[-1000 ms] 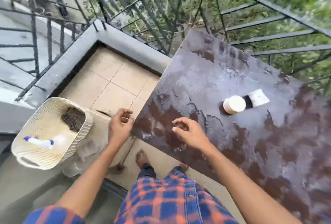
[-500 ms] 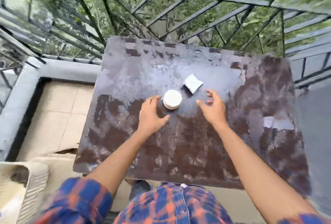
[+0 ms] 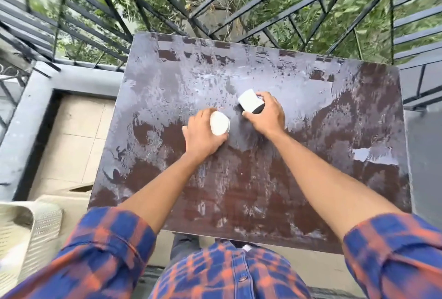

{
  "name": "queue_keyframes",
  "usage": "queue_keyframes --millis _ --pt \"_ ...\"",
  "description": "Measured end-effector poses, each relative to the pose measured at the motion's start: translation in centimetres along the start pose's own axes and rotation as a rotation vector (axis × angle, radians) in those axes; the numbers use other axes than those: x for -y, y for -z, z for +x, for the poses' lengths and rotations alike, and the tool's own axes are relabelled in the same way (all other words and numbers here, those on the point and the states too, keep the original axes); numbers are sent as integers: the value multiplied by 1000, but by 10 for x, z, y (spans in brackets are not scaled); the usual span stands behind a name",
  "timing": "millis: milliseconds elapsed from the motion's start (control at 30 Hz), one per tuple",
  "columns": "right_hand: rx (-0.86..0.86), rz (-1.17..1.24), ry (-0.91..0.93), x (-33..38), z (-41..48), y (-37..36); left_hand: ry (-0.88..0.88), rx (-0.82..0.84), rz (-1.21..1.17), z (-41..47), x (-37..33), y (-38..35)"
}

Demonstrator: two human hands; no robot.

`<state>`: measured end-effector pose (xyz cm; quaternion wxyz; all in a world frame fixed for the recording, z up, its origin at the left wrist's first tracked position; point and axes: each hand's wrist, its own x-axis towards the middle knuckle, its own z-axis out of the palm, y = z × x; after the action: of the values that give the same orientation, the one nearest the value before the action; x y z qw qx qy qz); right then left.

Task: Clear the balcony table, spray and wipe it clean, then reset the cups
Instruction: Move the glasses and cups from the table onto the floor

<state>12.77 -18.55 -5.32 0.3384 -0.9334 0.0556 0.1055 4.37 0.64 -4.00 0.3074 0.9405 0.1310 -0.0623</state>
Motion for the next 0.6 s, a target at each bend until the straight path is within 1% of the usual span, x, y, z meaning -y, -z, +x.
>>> queue_keyframes --millis 100,200,267,367,500,600 --pt "-2 53 -36 14 -13 -3 137 -110 -271 -20 18 19" --pt "25 101 2 32 -35 -17 255 -238 -470 -48 55 43" --pt "42 143 46 48 -51 -32 327 -313 -486 -74 86 60" --pt "117 213 105 82 -78 -64 474 -389 -472 -120 131 85" --pt "347 198 244 141 -125 -120 689 -530 -506 -190 197 105" --pt "507 133 427 186 -161 -159 830 -626 -551 -236 239 106"
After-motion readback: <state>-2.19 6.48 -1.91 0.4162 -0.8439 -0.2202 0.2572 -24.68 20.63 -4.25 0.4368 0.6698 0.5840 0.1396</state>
